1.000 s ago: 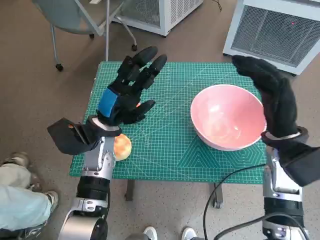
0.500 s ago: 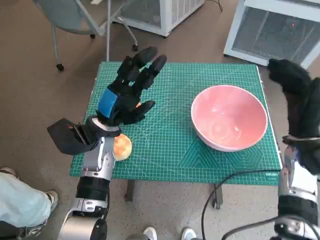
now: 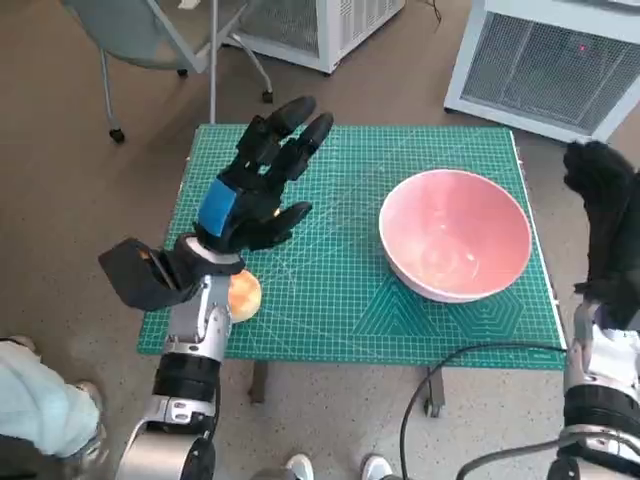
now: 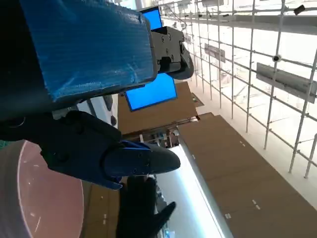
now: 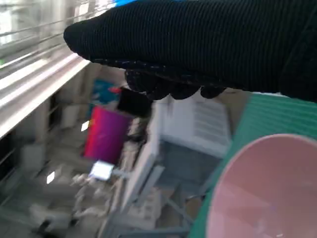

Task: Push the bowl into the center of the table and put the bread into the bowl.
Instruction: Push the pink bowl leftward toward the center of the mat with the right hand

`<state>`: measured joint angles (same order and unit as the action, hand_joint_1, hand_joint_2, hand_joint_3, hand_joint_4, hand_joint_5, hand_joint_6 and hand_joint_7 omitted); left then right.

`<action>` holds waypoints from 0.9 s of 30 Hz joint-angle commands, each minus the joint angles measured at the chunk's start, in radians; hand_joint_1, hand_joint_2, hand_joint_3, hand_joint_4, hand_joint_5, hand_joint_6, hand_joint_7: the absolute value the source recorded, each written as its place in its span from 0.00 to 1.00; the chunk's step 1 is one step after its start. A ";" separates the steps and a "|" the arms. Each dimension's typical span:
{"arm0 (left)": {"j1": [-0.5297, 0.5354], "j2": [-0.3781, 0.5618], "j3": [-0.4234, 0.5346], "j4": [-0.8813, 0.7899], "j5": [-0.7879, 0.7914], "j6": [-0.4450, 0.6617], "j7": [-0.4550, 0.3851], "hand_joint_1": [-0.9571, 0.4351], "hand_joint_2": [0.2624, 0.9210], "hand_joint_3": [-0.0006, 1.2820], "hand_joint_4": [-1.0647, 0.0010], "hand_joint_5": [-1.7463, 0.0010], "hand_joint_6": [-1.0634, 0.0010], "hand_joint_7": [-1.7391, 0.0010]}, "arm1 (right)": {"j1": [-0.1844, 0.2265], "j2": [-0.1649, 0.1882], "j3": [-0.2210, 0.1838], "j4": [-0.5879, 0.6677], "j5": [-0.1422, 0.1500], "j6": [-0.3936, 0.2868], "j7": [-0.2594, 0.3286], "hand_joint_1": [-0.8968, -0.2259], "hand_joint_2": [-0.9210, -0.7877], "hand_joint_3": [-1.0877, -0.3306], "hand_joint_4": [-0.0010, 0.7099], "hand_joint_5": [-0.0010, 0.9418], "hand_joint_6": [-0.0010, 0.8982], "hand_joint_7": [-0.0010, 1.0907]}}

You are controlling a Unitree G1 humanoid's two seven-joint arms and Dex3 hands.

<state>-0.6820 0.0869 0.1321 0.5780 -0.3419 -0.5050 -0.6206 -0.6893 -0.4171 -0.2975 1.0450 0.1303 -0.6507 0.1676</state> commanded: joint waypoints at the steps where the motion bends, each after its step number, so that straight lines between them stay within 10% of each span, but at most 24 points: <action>1: -0.008 0.003 0.003 0.007 0.008 -0.013 0.004 0.27 1.00 0.26 0.83 1.00 1.00 0.70 | -0.009 -0.014 -0.006 0.115 -0.012 0.045 -0.036 0.58 0.00 0.45 0.12 0.00 0.01 0.30; 12: 0.001 0.009 0.007 -0.002 0.006 -0.006 0.007 0.27 1.00 0.25 0.83 1.00 1.00 0.70 | -0.014 0.012 -0.028 0.213 0.007 0.117 -0.049 0.57 0.00 0.44 0.12 0.00 0.01 0.29; 27: 0.015 0.024 0.010 -0.014 0.014 -0.013 0.020 0.28 1.00 0.25 0.82 1.00 1.00 0.70 | -0.057 0.138 -0.084 0.238 0.077 0.200 0.001 0.60 0.00 0.45 0.13 0.01 0.03 0.28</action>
<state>-0.6798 0.0959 0.1359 0.5782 -0.3382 -0.5088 -0.6058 -0.7374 -0.3134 -0.3734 1.2642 0.1935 -0.4788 0.1534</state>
